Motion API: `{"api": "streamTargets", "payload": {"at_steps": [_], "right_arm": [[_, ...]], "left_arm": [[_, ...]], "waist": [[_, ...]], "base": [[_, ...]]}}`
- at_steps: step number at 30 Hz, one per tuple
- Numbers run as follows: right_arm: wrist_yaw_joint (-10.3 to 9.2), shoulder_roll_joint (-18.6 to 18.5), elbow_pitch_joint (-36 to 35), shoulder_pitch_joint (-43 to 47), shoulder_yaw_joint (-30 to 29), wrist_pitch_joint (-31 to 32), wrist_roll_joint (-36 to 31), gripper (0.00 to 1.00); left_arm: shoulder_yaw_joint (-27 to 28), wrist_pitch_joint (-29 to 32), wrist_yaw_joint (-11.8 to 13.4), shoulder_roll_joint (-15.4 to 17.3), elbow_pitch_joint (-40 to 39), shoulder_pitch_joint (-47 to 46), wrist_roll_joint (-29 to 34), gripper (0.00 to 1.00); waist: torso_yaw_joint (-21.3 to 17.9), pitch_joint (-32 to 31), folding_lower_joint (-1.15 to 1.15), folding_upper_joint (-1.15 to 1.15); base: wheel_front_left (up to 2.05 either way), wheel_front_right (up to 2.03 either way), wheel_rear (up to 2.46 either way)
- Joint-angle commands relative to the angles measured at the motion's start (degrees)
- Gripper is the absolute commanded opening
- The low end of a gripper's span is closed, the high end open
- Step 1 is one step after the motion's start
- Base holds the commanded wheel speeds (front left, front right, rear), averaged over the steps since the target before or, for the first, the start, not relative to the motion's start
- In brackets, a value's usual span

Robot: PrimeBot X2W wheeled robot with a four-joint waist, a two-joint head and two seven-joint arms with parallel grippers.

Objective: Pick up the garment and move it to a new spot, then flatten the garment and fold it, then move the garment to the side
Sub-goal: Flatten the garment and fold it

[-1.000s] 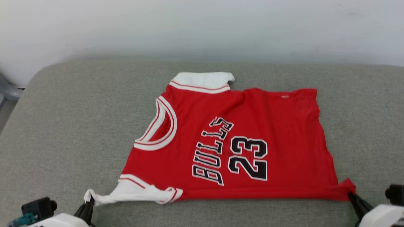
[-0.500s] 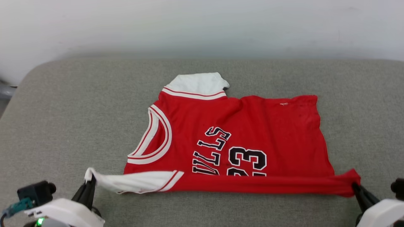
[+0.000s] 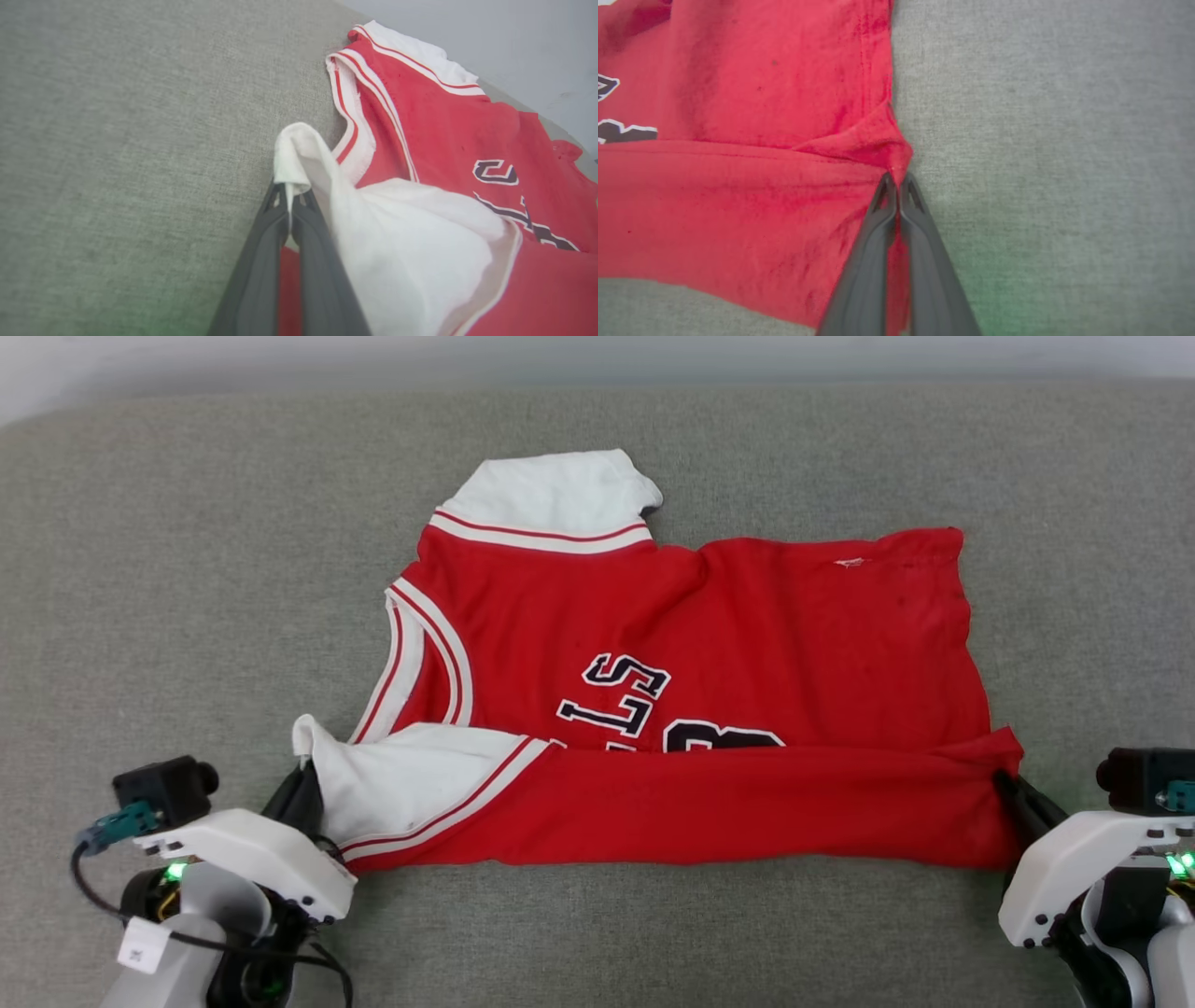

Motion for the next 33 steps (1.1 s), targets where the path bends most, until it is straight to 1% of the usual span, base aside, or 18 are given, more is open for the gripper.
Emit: {"api": "streamTargets", "payload": {"at_steps": [1,2,3,4,5,6,7,12,14,15,18,23,25,29,31,33], "right_arm": [[-0.09,-0.43,1.54,-1.00,0.36,-0.97,0.45,0.00],[-0.09,-0.59,2.68,-1.46,0.85,-1.49,0.43,0.00],[-0.09,-0.67,3.90,-1.64,1.44,-1.86,0.55,0.00],[-0.09,-0.67,4.76,-1.68,1.80,-2.65,0.64,0.22],[-0.09,-0.72,5.36,-1.83,2.04,-3.74,0.67,0.44],[-0.09,-0.73,5.86,-1.83,2.42,-4.73,0.83,0.79],[-0.09,-0.59,5.97,-1.94,2.70,-6.35,1.19,1.00],[-0.07,0.06,4.93,-0.99,1.87,-14.96,0.48,1.00],[-0.07,0.42,3.77,-0.03,1.56,-17.61,-0.02,1.00],[-0.07,1.07,1.04,1.55,0.63,-19.60,-0.88,1.00],[-0.07,1.86,-2.16,3.40,-0.25,-19.44,-1.59,1.00],[-0.07,3.16,-6.92,5.79,-0.59,-17.19,-2.89,1.00],[-0.07,3.67,-8.78,6.31,-0.40,-16.51,-2.97,1.00],[-0.07,4.60,-11.32,6.96,-0.04,-15.65,-3.05,1.00],[-0.07,4.94,-12.08,6.82,0.04,-15.63,-2.90,1.00],[-0.07,5.28,-12.42,6.46,0.36,-15.56,-2.73,1.00]], "left_arm": [[-0.64,0.47,-0.95,-0.47,1.68,-1.28,-0.12,0.00],[-1.11,0.76,-1.60,-0.71,2.79,-1.73,-0.22,0.00],[-1.23,1.00,-2.14,-1.21,3.94,-2.30,-0.73,0.13],[-1.61,1.45,-2.57,-1.50,4.97,-2.73,-0.88,0.47],[-1.87,1.60,-2.97,-1.69,6.05,-3.22,-0.92,0.96],[-1.94,1.05,-3.42,-2.00,6.72,-3.67,-0.89,1.00],[-1.94,0.76,-3.76,-2.28,7.54,-3.97,-1.00,1.00],[-1.43,-0.20,-4.47,-1.69,9.97,-5.07,-0.88,1.00],[-1.20,-0.02,-4.04,-0.98,9.98,-5.22,-0.63,1.00],[-1.14,1.41,-3.12,0.66,8.61,-5.01,-0.31,1.00],[-1.32,4.99,-2.33,3.07,6.29,-4.15,-0.68,1.00],[-2.27,16.16,-1.85,8.23,-0.41,-2.26,-3.64,1.00],[-2.00,20.16,-1.16,9.88,-3.75,-1.19,-5.63,1.00],[-2.04,27.92,0.93,12.75,-8.94,0.87,-9.14,1.00],[-2.32,31.25,2.21,13.56,-10.54,1.69,-10.56,1.00],[-2.58,33.29,3.43,14.18,-11.44,2.33,-11.25,1.00]], "waist": [[-0.24,0.99,-0.01,0.00],[-0.23,1.11,-0.01,0.00],[-0.18,1.20,-0.01,0.00],[-0.11,1.26,-0.01,0.00],[0.00,1.19,-0.01,0.00],[0.11,1.01,-0.01,0.00],[0.21,0.76,-0.01,0.00],[0.44,-1.53,-0.01,0.00],[0.47,-2.80,-0.01,0.00],[0.48,-4.42,-0.01,0.00],[0.13,-5.55,-0.01,0.00],[-0.95,-6.12,-0.01,0.00],[-1.48,-5.88,-0.01,0.00],[-2.62,-4.62,-0.01,0.00],[-3.23,-3.71,-0.01,0.00],[-3.89,-2.73,-0.01,0.00]], "base": [[0.00,0.00,0.00],[0.00,0.00,0.00],[0.00,0.00,0.00],[0.00,0.00,0.00],[0.00,0.00,0.00],[0.00,0.00,0.00],[0.00,0.00,0.00],[0.00,0.00,0.00],[0.00,0.00,0.00],[0.00,0.00,0.00],[0.00,0.00,0.00],[0.00,0.00,0.00],[0.00,0.00,0.00],[0.00,0.00,0.00],[0.00,0.00,0.00],[0.00,0.00,0.00]]}}
